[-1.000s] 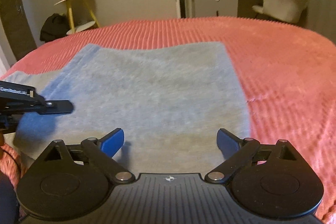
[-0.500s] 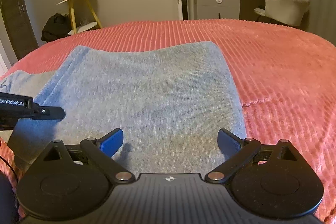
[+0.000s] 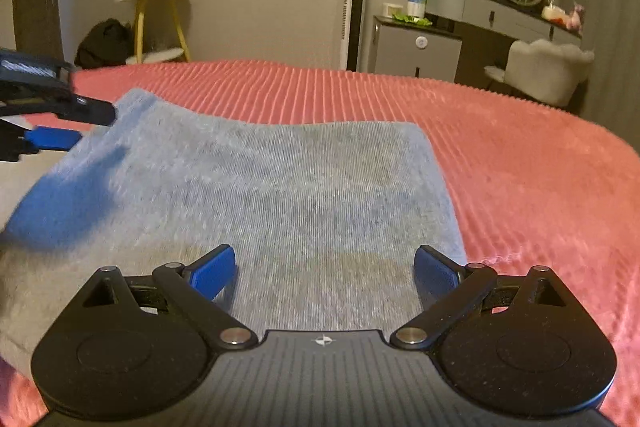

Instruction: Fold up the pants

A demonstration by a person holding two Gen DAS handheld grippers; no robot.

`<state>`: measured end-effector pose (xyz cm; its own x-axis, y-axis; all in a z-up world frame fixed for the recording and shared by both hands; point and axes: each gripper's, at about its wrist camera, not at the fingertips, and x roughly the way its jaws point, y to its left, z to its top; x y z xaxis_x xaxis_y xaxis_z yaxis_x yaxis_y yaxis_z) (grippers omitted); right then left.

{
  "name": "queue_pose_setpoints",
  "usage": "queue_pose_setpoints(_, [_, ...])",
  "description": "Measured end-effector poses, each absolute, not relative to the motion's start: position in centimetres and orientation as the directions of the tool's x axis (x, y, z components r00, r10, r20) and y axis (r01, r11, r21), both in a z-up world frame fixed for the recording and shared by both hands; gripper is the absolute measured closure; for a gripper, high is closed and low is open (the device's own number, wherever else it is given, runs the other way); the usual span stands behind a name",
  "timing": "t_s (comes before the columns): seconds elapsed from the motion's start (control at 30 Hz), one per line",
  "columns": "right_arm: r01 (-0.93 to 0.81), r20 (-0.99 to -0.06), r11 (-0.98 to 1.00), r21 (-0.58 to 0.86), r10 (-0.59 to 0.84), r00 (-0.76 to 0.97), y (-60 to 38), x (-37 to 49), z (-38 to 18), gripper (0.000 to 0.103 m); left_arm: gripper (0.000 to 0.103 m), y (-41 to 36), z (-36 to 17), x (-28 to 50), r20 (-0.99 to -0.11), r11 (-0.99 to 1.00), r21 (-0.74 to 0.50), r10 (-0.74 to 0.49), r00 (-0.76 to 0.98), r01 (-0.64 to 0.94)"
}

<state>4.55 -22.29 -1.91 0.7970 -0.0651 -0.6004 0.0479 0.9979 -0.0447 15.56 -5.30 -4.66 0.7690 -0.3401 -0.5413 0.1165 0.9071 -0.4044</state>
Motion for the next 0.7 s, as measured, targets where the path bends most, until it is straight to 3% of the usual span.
queue_pose_setpoints(0.07, [0.040, -0.586, 0.999, 0.004, -0.030, 0.810, -22.8, 4.7, -1.9, 0.007, 0.049, -6.1, -5.2, 17.0, -0.563, 0.906, -0.396, -0.365, 0.741, 0.146])
queue_pose_setpoints(0.13, [0.033, -0.579, 0.999, 0.038, -0.004, 0.816, -23.1, 5.0, -2.0, 0.012, 0.061, -6.7, -5.7, 18.4, -0.596, 0.917, -0.373, -0.352, 0.721, 0.140])
queue_pose_setpoints(0.17, [0.027, -0.581, 0.998, 0.053, 0.009, 0.814, -23.3, 5.2, -2.2, 0.020, 0.080, -7.0, -5.8, 18.8, -0.605, 0.928, -0.346, -0.332, 0.723, 0.137])
queue_pose_setpoints(0.2, [0.028, -0.588, 0.998, 0.059, 0.012, 0.809, -23.4, 5.4, -2.5, 0.029, 0.086, -7.1, -5.8, 19.0, -0.604, 0.936, -0.321, -0.317, 0.731, 0.140])
queue_pose_setpoints(0.27, [0.036, -0.593, 0.998, 0.055, 0.004, 0.805, -23.5, 5.6, -2.9, 0.032, 0.093, -6.6, -5.1, 18.2, -0.533, 0.928, -0.332, -0.333, 0.778, 0.169])
queue_pose_setpoints(0.37, [0.041, -0.589, 0.996, 0.079, 0.013, 0.808, -23.8, 5.4, -3.0, 0.032, 0.093, -5.2, -4.4, 15.9, -0.474, 0.927, -0.317, -0.340, 0.812, 0.202])
queue_pose_setpoints(0.43, [0.033, -0.585, 0.995, 0.092, 0.027, 0.811, -23.7, 5.2, -2.9, 0.032, 0.089, -4.4, -4.6, 15.0, -0.496, 0.925, -0.327, -0.343, 0.798, 0.194])
queue_pose_setpoints(0.5, [0.031, -0.587, 0.995, 0.094, 0.030, 0.809, -23.7, 5.2, -3.0, 0.032, 0.065, -3.7, -5.1, 15.0, -0.561, 0.939, -0.324, -0.288, 0.776, 0.114])
queue_pose_setpoints(0.53, [0.032, -0.592, 0.995, 0.099, 0.033, 0.805, -23.7, 5.2, -3.0, 0.032, 0.058, -3.3, -5.4, 14.9, -0.574, 0.939, -0.332, -0.275, 0.771, 0.088])
queue_pose_setpoints(0.7, [0.042, -0.598, 0.988, 0.145, 0.054, 0.800, -24.3, 5.0, -2.7, 0.027, 0.034, -1.6, -6.3, 15.0, -0.592, 0.851, -0.517, -0.433, 0.680, 0.091])
